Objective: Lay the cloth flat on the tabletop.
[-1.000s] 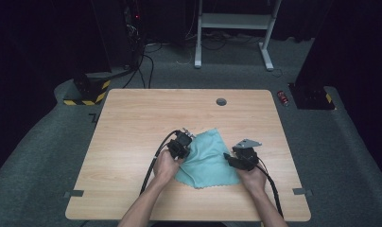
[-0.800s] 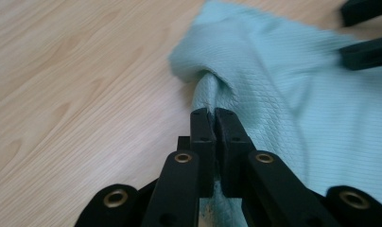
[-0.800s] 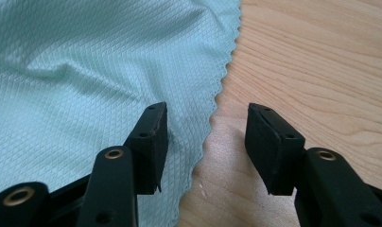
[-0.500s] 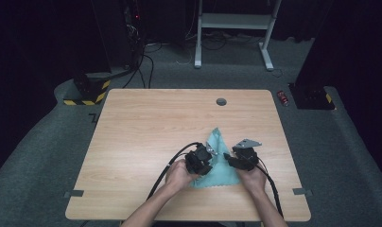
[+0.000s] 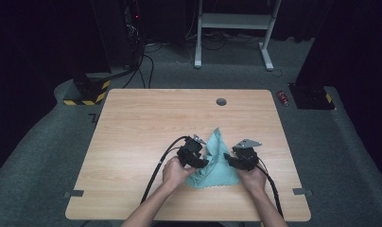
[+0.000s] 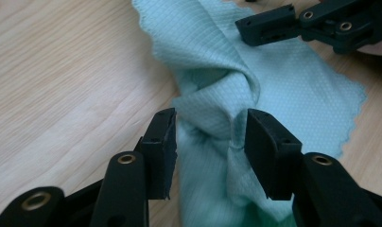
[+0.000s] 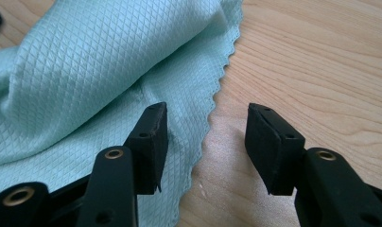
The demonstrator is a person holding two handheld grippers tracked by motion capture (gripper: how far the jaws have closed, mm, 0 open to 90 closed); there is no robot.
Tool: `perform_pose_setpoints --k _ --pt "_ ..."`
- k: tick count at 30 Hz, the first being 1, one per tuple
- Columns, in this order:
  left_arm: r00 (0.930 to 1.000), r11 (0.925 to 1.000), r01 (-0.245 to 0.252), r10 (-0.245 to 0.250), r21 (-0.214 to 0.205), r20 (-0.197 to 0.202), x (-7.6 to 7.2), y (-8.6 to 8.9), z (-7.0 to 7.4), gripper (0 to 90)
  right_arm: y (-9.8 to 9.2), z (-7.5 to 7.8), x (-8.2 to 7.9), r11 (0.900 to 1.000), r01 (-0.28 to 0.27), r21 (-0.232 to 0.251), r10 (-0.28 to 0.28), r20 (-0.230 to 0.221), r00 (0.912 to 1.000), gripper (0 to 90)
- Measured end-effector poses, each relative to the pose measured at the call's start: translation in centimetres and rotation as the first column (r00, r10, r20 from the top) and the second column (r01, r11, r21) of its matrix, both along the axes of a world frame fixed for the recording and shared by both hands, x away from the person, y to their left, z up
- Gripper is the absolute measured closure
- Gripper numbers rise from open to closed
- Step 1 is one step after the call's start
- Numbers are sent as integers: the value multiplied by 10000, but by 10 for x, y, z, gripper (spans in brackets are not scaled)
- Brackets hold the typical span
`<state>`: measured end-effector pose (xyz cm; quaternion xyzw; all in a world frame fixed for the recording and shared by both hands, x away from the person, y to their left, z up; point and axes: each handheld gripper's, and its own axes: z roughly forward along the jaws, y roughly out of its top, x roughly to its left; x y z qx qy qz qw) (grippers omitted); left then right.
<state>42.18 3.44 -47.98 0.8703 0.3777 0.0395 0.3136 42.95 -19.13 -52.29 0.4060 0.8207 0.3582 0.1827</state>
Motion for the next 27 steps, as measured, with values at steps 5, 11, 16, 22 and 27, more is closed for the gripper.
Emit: perform_pose_setpoints --k 5,11,16,22,27 --pt "9968 9983 384 -414 445 679 3 -21 0 768 0 0 0 10000 -2 -9 2 0 10000 497" --pt "9831 9932 787 -917 862 1587 -2 -30 24 897 0 0 0 10000 2 -1 -2 -4 10000 497" --pt "9587 9582 2493 -2647 1404 1039 -25 -52 16 754 0 0 0 10000 -5 -13 5 4 10000 497" --pt "9800 9917 1157 -1231 554 1565 -21 -32 19 640 0 0 0 10000 5 -2 -5 -10 10000 497" --pt "9886 9989 267 -321 387 1469 -10 -14 18 561 0 0 0 10000 -4 -3 4 2 10000 497"
